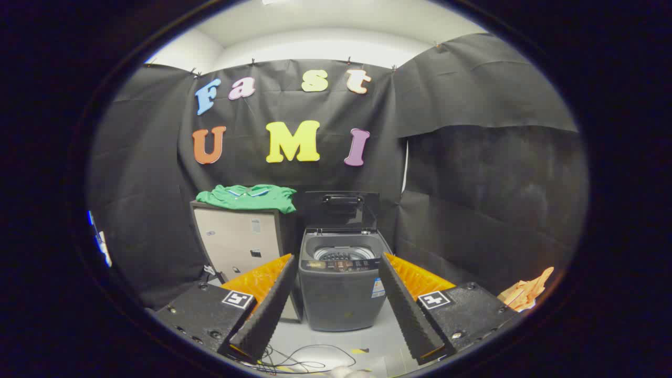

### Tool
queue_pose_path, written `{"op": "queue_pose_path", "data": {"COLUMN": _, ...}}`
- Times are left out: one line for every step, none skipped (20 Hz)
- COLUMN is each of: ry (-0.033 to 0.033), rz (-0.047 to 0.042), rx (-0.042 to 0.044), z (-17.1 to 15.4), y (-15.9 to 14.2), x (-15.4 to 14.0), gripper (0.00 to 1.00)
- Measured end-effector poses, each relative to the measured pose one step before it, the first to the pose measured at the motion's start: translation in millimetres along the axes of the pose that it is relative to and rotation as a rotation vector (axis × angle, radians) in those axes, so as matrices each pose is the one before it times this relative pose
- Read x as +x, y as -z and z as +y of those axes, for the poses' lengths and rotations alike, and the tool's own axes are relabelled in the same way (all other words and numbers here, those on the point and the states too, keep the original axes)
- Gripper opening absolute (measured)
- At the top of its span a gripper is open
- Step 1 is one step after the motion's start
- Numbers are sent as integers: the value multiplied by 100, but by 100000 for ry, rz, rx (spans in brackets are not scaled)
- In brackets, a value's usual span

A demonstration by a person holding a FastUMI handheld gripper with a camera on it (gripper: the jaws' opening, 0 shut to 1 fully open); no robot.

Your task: Put the clothes into the washing machine and then close the washing machine lid.

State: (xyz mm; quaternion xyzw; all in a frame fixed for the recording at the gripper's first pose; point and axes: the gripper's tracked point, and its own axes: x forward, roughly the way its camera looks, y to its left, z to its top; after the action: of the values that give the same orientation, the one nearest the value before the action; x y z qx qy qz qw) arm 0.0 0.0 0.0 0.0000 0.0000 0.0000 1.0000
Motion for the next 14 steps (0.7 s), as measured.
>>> {"op": "queue_pose_path", "data": {"ry": -178, "rz": -38, "rx": -110, "z": 160, "y": -149, "x": -48, "gripper": 99}}
{"op": "queue_pose_path", "data": {"ry": -42, "rz": 25, "rx": -458, "z": 229, "y": -112, "x": 55, "gripper": 99}}
{"op": "queue_pose_path", "data": {"ry": -71, "rz": -216, "rx": -138, "z": 156, "y": -125, "x": 45, "gripper": 99}}
{"op": "queue_pose_path", "data": {"ry": -394, "rz": 80, "rx": 101, "z": 251, "y": -100, "x": 59, "gripper": 99}}
{"op": "queue_pose_path", "data": {"ry": -38, "rz": 316, "rx": 146, "z": 216, "y": -183, "x": 156, "gripper": 99}}
{"op": "queue_pose_path", "data": {"ry": -61, "rz": -165, "rx": 151, "z": 158, "y": -109, "x": 135, "gripper": 99}}
{"op": "queue_pose_path", "data": {"ry": -388, "rz": -315, "rx": 230, "z": 243, "y": -345, "x": 293, "gripper": 99}}
{"op": "queue_pose_path", "data": {"ry": -31, "rz": -43, "rx": 47, "z": 284, "y": -94, "x": 184, "gripper": 99}}
{"op": "queue_pose_path", "data": {"ry": 85, "rz": -176, "rx": -49, "z": 238, "y": -296, "x": 245, "gripper": 99}}
{"op": "queue_pose_path", "data": {"ry": 259, "rz": -530, "rx": 454, "z": 118, "y": -420, "x": 219, "gripper": 99}}
{"op": "queue_pose_path", "data": {"ry": 122, "rz": -725, "rx": 681, "z": 198, "y": -496, "x": 254, "gripper": 99}}
{"op": "queue_pose_path", "data": {"ry": 132, "rz": -628, "rx": 145, "z": 63, "y": -358, "x": 359, "gripper": 99}}
{"op": "queue_pose_path", "data": {"ry": 242, "rz": -305, "rx": -460, "z": 91, "y": -339, "x": 358, "gripper": 99}}
{"op": "queue_pose_path", "data": {"ry": 553, "rz": -29, "rx": -51, "z": -31, "y": -303, "x": 377, "gripper": 99}}
